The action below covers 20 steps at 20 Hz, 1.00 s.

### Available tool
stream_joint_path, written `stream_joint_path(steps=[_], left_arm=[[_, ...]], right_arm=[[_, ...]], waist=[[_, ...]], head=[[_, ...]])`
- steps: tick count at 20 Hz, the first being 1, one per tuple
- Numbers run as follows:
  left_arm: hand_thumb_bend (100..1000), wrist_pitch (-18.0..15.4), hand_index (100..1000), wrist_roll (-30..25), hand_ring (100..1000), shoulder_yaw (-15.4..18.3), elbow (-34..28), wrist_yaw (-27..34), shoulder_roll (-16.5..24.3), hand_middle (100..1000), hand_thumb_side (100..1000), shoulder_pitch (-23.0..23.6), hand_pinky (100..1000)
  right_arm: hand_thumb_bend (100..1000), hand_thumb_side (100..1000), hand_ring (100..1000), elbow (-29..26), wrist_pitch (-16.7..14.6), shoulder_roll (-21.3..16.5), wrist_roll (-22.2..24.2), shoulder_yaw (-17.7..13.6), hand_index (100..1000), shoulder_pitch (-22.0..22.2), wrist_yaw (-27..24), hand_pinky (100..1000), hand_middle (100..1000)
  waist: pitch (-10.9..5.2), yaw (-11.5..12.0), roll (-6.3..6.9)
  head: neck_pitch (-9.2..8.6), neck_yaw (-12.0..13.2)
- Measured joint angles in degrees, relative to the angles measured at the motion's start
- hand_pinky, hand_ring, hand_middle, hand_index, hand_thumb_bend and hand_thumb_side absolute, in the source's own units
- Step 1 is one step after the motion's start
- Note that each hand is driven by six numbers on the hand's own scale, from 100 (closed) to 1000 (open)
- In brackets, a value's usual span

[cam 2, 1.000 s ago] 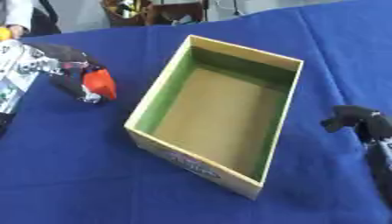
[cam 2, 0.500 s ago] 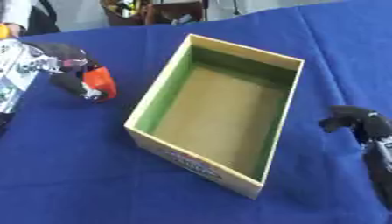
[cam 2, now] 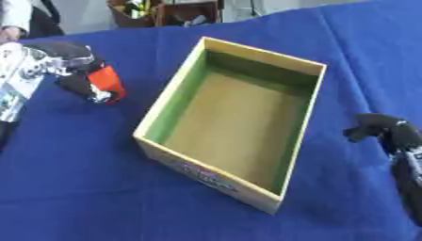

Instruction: Pick up objects on the table and place them in the box.

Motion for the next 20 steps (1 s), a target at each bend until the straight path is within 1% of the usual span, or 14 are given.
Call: stream_joint_path(steps=[1,2,6,12,16,20], left_arm=[[100,0.4,591,0.7,339,0.0,0.2,-0.1,0.0,370,514,0.0,100],[100,0.8,576,1.3,328,0.0,0.2,-0.1,-0.1,361,498,0.0,100],[100,2.3,559,4.0,313,0.0,0.0,-0.3,-0.1,364,461,0.1,100],[100,2.7,544,6.3,293,0.0,-2.3,1.2,0.4,375,445,0.6,100],[100,2.9,516,6.8,278,0.0,-5.8,3.4,1.2,366,445,0.9,100],[100,3.4,511,7.2,267,0.0,-9.8,6.1,1.5,360,443,1.0,100]], right_arm=[[100,1000,687,0.0,0.0,0.0,0.0,0.0,777,0.0,0.0,934,525],[100,1000,687,0.0,0.0,0.0,0.0,0.0,777,0.0,0.0,934,525],[100,1000,687,0.0,0.1,0.0,-0.1,0.0,777,0.0,0.0,935,525],[100,1000,688,0.0,0.3,0.0,-0.3,0.0,777,0.5,0.0,935,525],[100,998,688,0.0,0.3,0.0,-0.3,0.0,777,0.5,0.0,936,526],[100,994,689,0.0,0.3,0.0,-0.3,-0.1,777,0.9,0.0,936,527]], waist=[[0.0,0.0,0.0],[0.0,0.0,0.0],[0.0,0.0,0.0],[-0.13,0.2,0.0],[-0.55,0.4,-0.01],[-1.3,0.6,-0.1]], head=[[0.0,0.0],[0.0,0.0],[0.0,-0.1],[0.02,-0.2],[0.03,-0.5],[0.06,-0.6]])
